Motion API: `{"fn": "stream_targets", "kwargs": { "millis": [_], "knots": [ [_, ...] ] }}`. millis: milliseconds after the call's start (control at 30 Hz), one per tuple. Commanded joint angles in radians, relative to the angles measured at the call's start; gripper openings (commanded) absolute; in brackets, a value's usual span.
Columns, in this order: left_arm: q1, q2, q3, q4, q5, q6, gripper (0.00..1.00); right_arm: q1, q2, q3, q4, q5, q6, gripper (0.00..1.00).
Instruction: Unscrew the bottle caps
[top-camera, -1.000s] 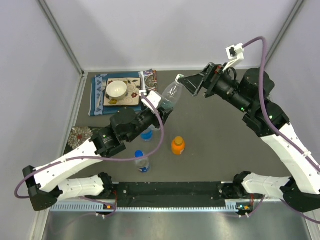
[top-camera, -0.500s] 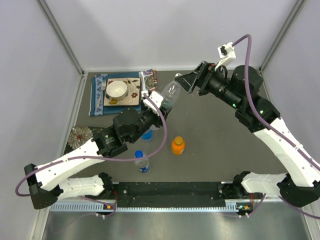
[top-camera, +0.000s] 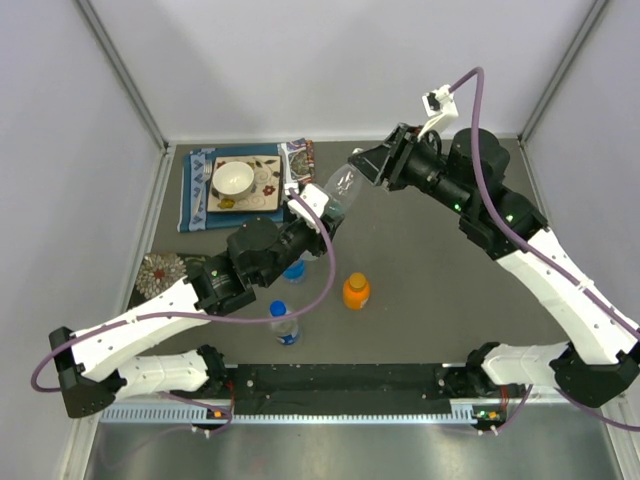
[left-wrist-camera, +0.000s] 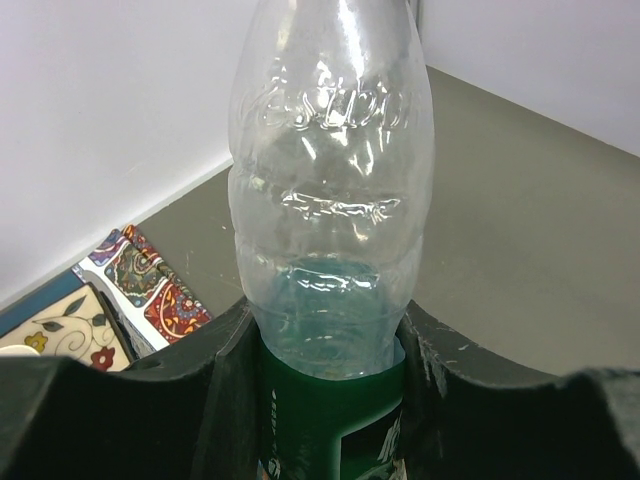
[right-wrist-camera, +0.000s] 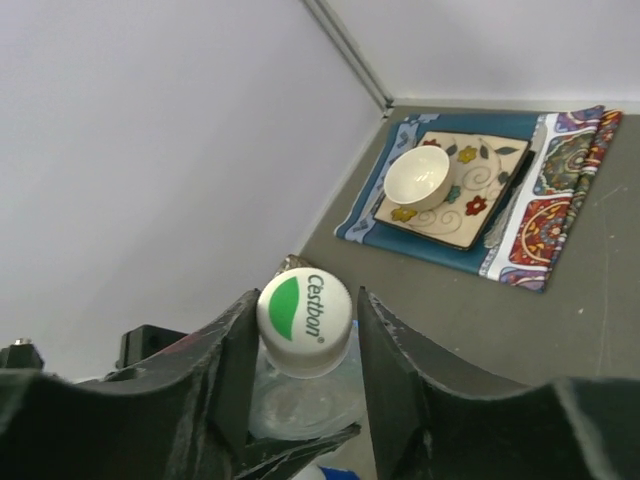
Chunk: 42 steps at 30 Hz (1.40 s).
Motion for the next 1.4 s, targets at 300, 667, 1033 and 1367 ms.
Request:
{"fn": "stream_targets", "kwargs": {
  "millis": [300, 667, 1033, 1367],
  "knots": [
    [-0.004, -0.023, -0.018, 0.074, 0.032, -0.012, 0.23, 0.008, -0.059, -0.031, 0.056, -0.07, -0.076, 0.0],
    [0.062, -0.085, 0.038, -0.041, 0.782, -0.128, 0.24, 0.008, -0.193, -0.073, 0.111, -0.456, -0.375, 0.0],
    [0.206, -0.04, 0.056, 0.031, 1.262, -0.323, 0.24, -0.029, -0.214, -0.093, 0.105, -0.861, -0.495, 0.0],
    [0.279, 0.018, 0.033, 0.273, 1.465, -0.536, 0.24, -0.04, -0.197, -0.099, 0.094, -1.183, -0.553, 0.0]
  ]
}}
